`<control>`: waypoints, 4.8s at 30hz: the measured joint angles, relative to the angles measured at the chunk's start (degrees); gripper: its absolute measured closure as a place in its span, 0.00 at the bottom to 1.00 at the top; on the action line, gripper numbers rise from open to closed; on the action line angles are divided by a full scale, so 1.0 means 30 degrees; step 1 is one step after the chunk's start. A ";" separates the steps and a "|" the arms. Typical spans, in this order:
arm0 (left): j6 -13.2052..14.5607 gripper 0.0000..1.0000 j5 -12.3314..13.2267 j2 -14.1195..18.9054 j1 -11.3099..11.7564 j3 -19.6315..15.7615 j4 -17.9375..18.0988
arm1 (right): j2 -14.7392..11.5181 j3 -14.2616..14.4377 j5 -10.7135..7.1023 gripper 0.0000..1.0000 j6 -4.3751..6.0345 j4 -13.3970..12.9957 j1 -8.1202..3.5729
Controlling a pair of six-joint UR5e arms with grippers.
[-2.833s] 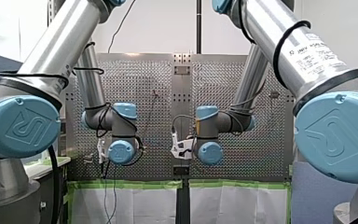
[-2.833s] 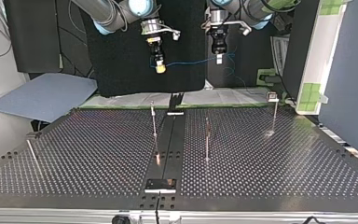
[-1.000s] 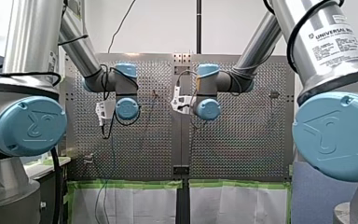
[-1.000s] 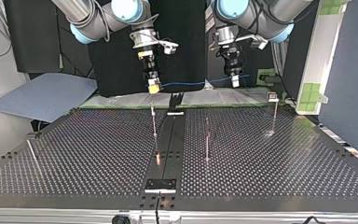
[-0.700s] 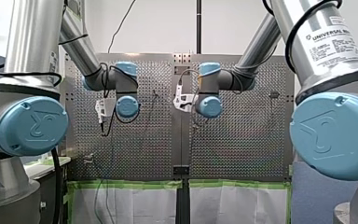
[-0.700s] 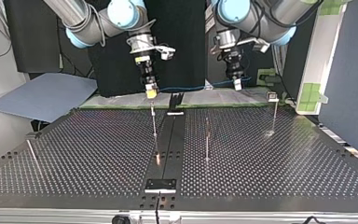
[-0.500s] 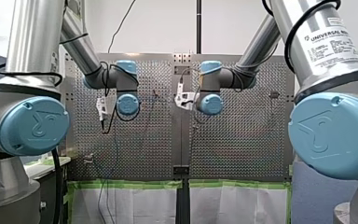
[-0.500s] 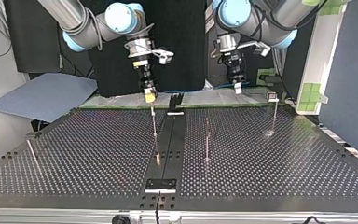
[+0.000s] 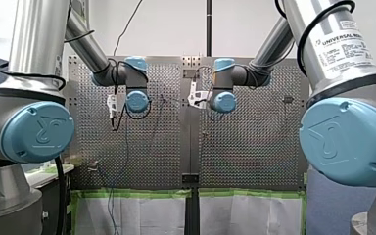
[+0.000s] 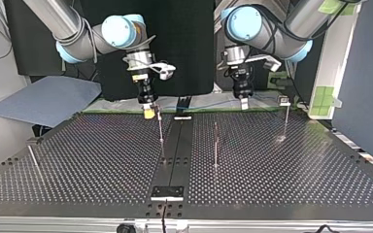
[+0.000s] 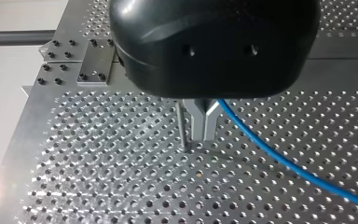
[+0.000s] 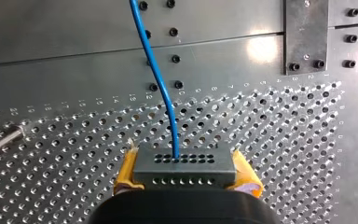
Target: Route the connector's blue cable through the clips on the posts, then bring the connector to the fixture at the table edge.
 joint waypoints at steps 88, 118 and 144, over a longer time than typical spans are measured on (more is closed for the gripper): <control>-0.0987 1.00 0.4440 -0.3643 0.2328 0.5774 -0.2168 | 0.0899 -0.0847 -0.1164 1.00 -0.0152 -0.0325 -0.1786; -0.2099 1.00 0.6312 -0.3685 0.3410 0.6879 -0.2629 | 0.1437 -0.1951 -0.2522 1.00 0.0088 -0.0075 -0.3310; -0.2215 1.00 0.6476 -0.4740 0.4204 0.7953 -0.3939 | 0.3262 -0.5595 -0.3284 1.00 0.0111 0.1808 -0.3515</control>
